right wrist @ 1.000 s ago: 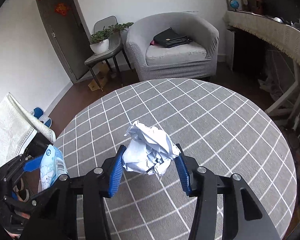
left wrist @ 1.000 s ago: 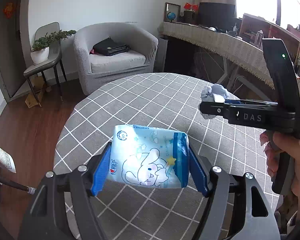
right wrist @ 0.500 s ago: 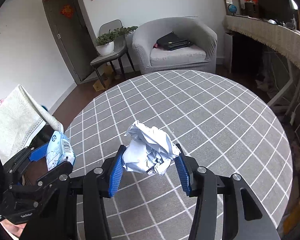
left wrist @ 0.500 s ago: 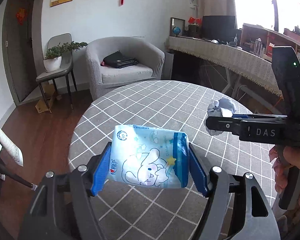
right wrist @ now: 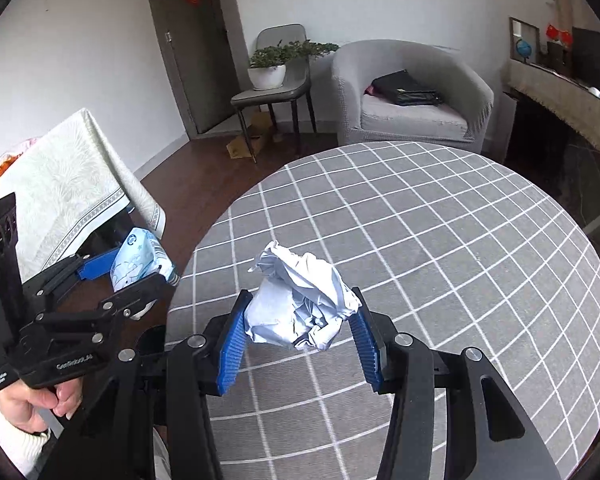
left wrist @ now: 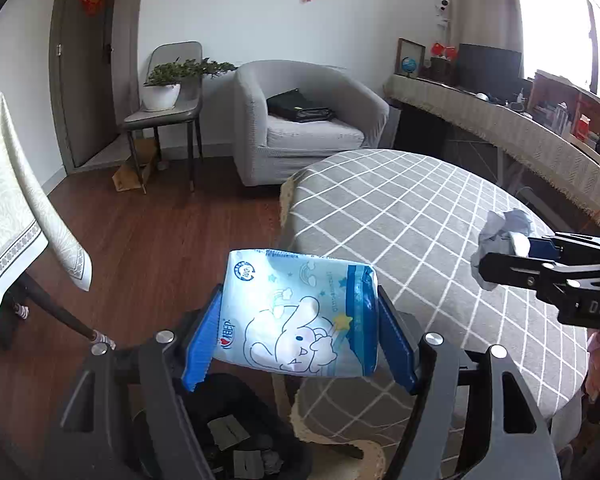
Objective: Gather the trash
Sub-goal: 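Carry the wipes pack and paper ball over the teal bin with both tools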
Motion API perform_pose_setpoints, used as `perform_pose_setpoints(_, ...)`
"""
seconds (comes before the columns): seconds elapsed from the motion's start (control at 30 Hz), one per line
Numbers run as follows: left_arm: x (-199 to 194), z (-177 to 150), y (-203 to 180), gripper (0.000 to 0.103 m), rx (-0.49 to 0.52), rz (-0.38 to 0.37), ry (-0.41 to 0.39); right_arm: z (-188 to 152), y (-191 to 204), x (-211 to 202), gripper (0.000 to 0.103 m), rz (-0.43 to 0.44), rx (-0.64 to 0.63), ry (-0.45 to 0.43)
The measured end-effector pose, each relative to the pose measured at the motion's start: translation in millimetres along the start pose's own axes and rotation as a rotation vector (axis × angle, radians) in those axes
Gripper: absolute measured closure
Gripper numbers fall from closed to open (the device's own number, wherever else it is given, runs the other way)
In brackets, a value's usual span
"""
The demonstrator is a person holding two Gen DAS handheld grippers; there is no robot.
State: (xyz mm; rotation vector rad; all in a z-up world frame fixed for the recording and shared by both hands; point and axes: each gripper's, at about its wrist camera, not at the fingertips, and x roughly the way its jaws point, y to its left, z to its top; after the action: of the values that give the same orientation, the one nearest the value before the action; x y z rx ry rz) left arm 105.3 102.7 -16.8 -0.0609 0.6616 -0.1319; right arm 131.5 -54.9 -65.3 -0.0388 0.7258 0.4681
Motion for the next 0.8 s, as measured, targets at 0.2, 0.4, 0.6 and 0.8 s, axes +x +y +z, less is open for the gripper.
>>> perform_pose_setpoints(0.2,0,-17,42,0.03,-0.017,0.032,0.05,3,42,18,0.054,0.049,-0.045,0.006)
perform_pose_setpoints(0.4,8,-40,82,0.029,-0.045,0.049,0.126,14,79,42,0.054,0.119,-0.064,0.007)
perform_pose_setpoints(0.6,21,-64,116,0.029,-0.08,0.053,0.208,18,111,65,0.054,0.158,-0.1,0.031)
perform_pose_setpoints(0.8,38,-97,136,0.029,-0.077,0.054,0.32,17,141,91,0.054,0.171,-0.127,0.066)
